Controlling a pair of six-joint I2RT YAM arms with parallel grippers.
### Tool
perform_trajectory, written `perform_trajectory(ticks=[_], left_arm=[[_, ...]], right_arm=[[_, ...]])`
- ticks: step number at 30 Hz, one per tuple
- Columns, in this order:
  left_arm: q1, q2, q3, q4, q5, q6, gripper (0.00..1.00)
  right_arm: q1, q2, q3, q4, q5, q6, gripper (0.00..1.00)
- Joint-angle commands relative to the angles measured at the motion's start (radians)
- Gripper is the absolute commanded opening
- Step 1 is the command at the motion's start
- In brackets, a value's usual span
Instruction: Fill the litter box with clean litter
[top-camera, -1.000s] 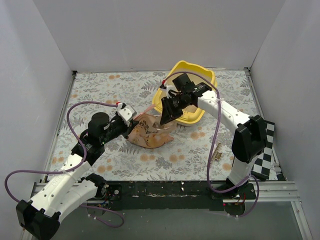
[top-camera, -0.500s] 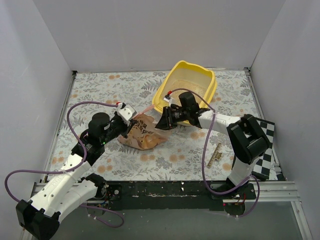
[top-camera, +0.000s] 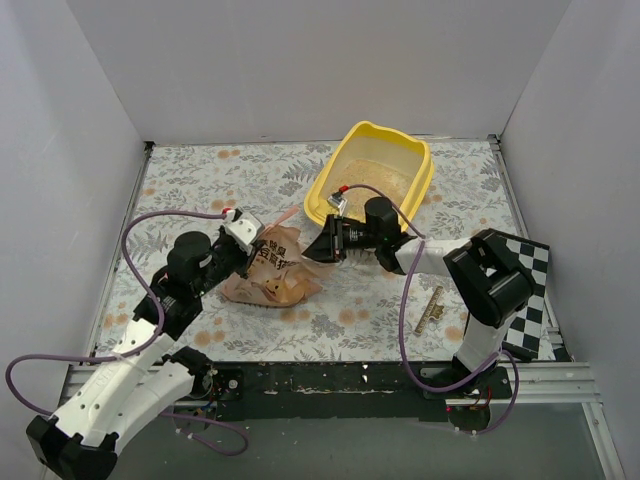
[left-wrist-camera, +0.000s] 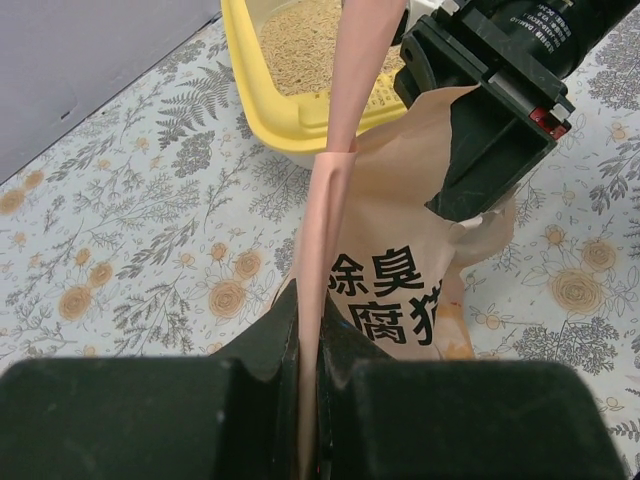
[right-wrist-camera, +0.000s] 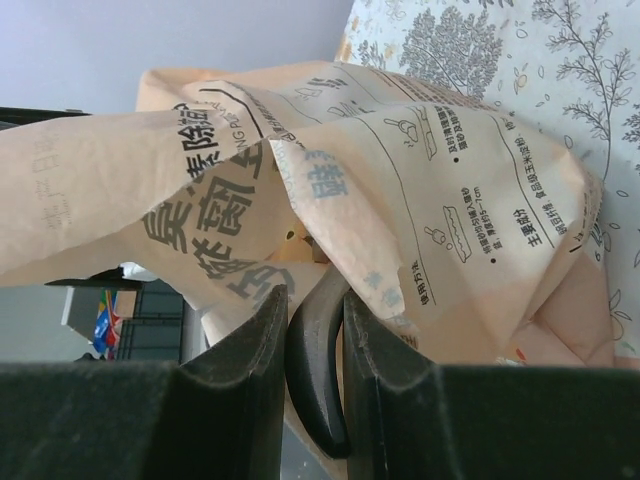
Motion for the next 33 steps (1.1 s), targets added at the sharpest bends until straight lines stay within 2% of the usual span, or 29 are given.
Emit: perform_trajectory(ticks=[1, 9, 15, 24, 33], left_arm=[[-0.004, -0.038, 0.011, 0.040, -0.010, -0.003, 0.00], [-0.004, -0.096, -0.058, 0.078, -0.011, -0.007, 0.00], [-0.004, -0.121, -0.082, 0.106, 0.004, -0.003, 0.00], [-0.004, -0.159, -0.105, 0.165, 0.024, -0.012, 0.00], [-0.004, -0.164, -0.132, 0.191, 0.047, -0.035, 0.00]], right_arm=[[-0.020, -0.107, -0.017, 0.269, -0.081, 0.117, 0.01], [-0.110, -0.208, -0.105, 0.261, -0.110, 0.129, 0.01], [-0.173, -0.291, -0.151, 0.186, -0.148, 0.094, 0.01], [-0.269, -0.408, -0.195, -0.025, -0.185, -0.021, 0.01], [-0.348, -0.487, -0.200, -0.183, -0.193, -0.055, 0.01]])
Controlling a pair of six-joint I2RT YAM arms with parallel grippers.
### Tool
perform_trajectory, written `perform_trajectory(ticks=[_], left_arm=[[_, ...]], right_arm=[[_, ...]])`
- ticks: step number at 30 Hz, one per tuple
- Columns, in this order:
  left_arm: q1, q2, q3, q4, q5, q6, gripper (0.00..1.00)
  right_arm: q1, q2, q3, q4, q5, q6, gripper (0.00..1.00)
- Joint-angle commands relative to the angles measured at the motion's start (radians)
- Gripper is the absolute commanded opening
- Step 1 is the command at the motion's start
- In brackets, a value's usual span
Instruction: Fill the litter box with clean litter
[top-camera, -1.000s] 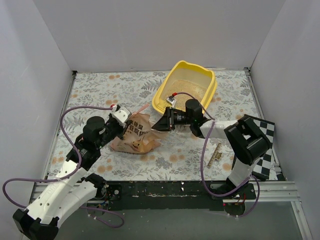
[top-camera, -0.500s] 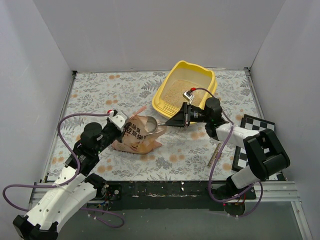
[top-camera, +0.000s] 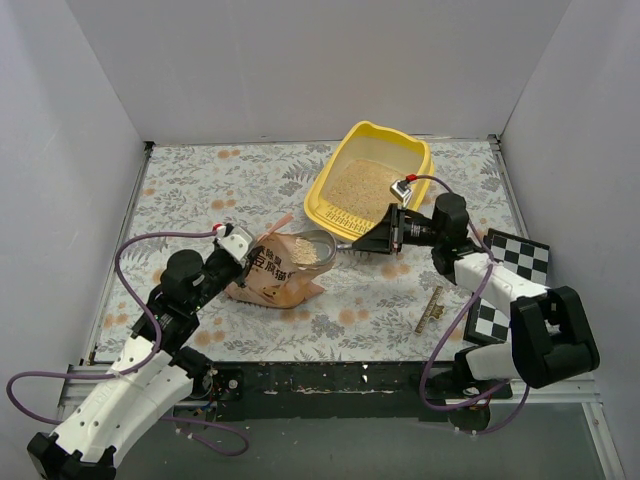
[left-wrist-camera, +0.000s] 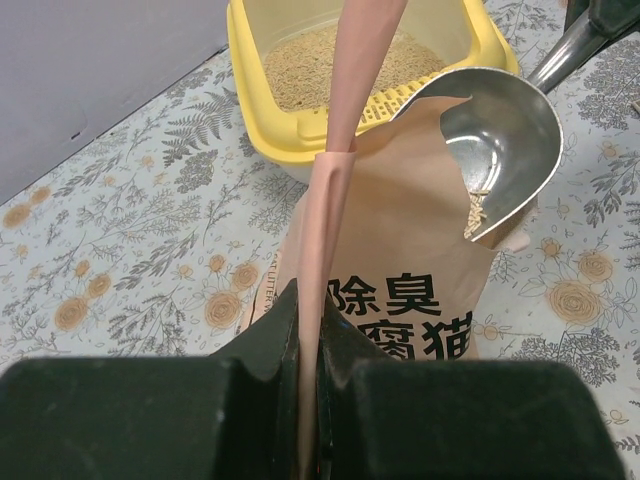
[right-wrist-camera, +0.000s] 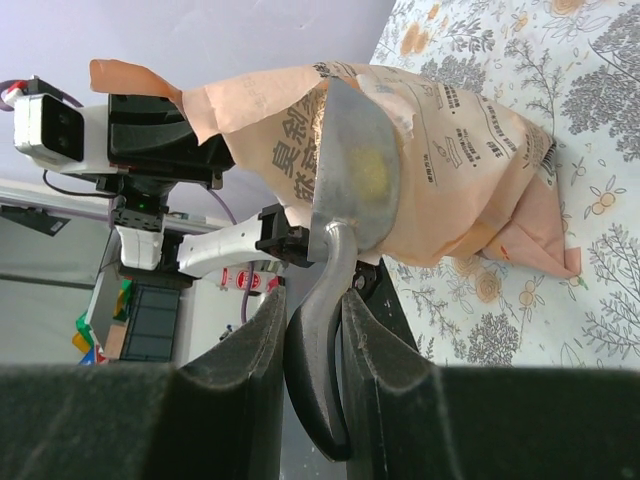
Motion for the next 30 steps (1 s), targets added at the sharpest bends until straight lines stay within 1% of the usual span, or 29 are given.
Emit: perform_trajectory(ticks=[1, 7, 17, 24, 30], left_arm=[[-0.004, -0.025, -0.008, 0.105, 0.042, -0.021, 0.00], [-0.004, -0.019, -0.010, 0.122, 0.031, -0.015, 0.00], [-0.004, -0.011, -0.016, 0.157, 0.042, -0.038, 0.00], [-0.004, -0.016, -0.016, 0.165, 0.054, -0.039, 0.00], [-0.004, -0.021, -0.020, 0.170, 0.059, -0.038, 0.00]], right_arm=[[-0.044, -0.070, 0.007, -0.076, -0.019, -0.041, 0.01], [-0.097, -0.151, -0.036, -0.121, -0.022, -0.033, 0.01], [-0.130, -0.260, -0.098, -0.106, -0.010, 0.028, 0.01], [-0.136, -0.326, -0.101, -0.115, 0.059, 0.079, 0.01], [-0.149, -0.335, -0.049, -0.172, 0.141, 0.084, 0.01]])
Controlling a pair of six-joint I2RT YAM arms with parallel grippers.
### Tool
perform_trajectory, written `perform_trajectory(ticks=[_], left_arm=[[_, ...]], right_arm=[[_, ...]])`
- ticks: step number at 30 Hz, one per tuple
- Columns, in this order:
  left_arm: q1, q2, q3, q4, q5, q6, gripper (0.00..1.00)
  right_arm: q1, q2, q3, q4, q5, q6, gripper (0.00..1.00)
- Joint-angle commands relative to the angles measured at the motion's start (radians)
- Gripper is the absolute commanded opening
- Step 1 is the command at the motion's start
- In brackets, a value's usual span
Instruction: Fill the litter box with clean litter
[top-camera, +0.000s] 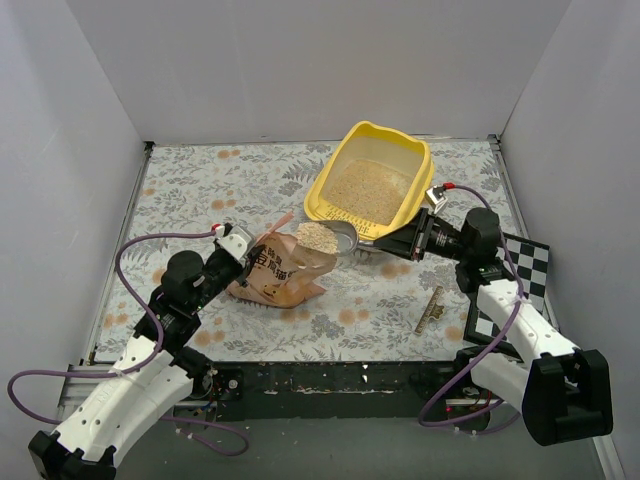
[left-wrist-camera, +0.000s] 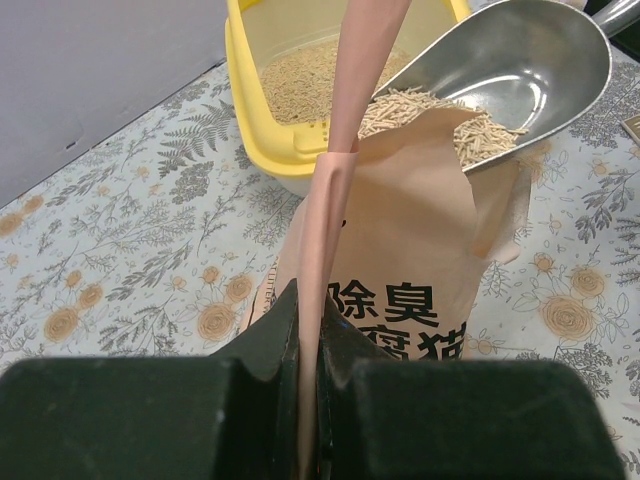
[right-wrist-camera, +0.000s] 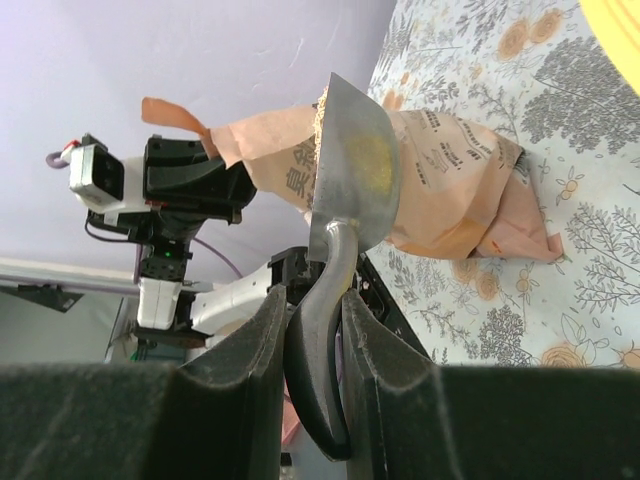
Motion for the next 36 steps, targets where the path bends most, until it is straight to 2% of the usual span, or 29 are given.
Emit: perform_trajectory(ticks=[1, 11, 18, 23, 28, 36], left_arm=[[-0.004, -0.025, 0.006, 0.112, 0.048, -0.015, 0.00], [-0.004, -0.019, -0.025, 0.164, 0.080, -0.042, 0.00], [-0.004, -0.019, -0.039, 0.167, 0.080, -0.035, 0.00], [-0.004, -0.028, -0.045, 0.167, 0.085, -0.041, 0.00], [-0.004, -0.043, -0.062, 0.166, 0.085, -0.039, 0.00], [-0.006, -0.054, -0.080, 0.180, 0.072, -0.046, 0.00]], right_arm=[[-0.016, -0.019, 0.068, 0.004, 0.072, 0.030, 0.01], [-0.099, 0.068, 0.122, 0.099, 0.140, 0.128, 0.01], [-0.186, 0.178, 0.198, 0.086, 0.215, 0.087, 0.01], [-0.195, 0.260, 0.310, -0.129, 0.317, -0.117, 0.01], [-0.195, 0.301, 0.384, -0.296, 0.439, -0.233, 0.01], [-0.136, 0.405, 0.689, -0.637, 0.612, -0.549, 0.01]])
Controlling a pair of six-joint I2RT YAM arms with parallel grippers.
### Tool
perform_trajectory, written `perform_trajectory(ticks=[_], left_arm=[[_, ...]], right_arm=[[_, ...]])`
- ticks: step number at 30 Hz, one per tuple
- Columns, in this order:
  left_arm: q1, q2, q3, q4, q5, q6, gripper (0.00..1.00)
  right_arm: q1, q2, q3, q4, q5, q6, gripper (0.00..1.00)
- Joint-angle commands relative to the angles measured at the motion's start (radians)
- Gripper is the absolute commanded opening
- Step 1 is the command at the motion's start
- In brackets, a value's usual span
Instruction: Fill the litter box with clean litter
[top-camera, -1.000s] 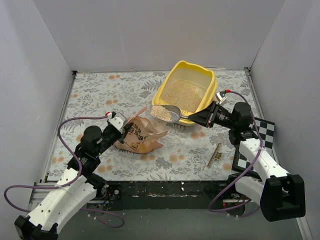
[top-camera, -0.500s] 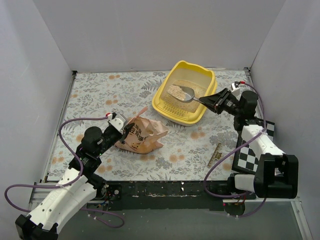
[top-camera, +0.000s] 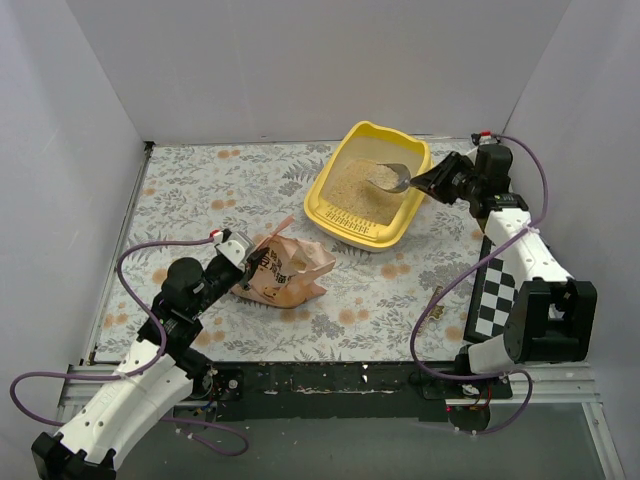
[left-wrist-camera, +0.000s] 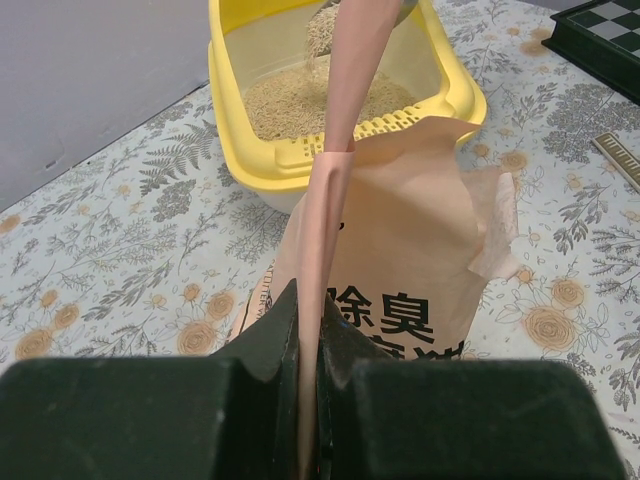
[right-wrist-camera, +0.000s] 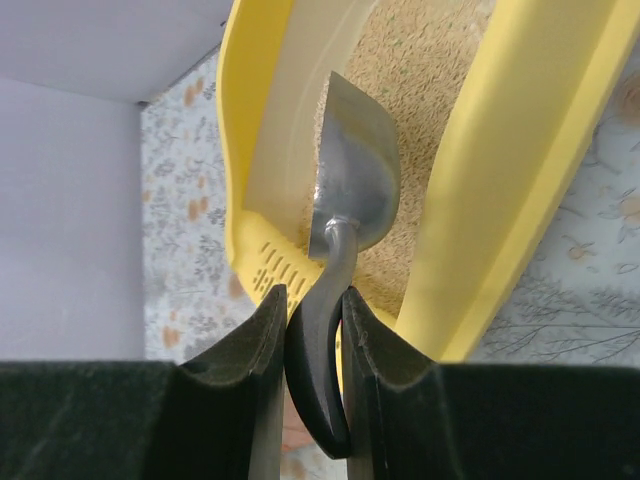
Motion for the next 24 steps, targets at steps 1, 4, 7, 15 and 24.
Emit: perform_trajectory(ticks=[1, 4, 7, 15, 24], left_arm=[[-0.004, -0.020, -0.008, 0.082, 0.027, -0.018, 0.00], [-0.006, -0.013, -0.006, 0.081, 0.014, -0.019, 0.00], [-0.006, -0.012, -0.005, 0.079, 0.002, -0.016, 0.00], [-0.009, -0.018, -0.005, 0.073, 0.001, -0.016, 0.00], [-0.015, -0.018, -0.003, 0.073, 0.004, -0.019, 0.00]], right_arm=[[0.054, 0.045, 0.229, -0.171, 0.109, -0.235, 0.01], [0.106, 0.103, 0.361, -0.303, 0.187, -0.328, 0.01], [0.170, 0.167, 0.505, -0.436, 0.284, -0.420, 0.01], [0.325, 0.275, 0.827, -0.667, 0.560, -0.605, 0.01], [0.488, 0.277, 1.010, -0.794, 0.769, -0.743, 0.01]])
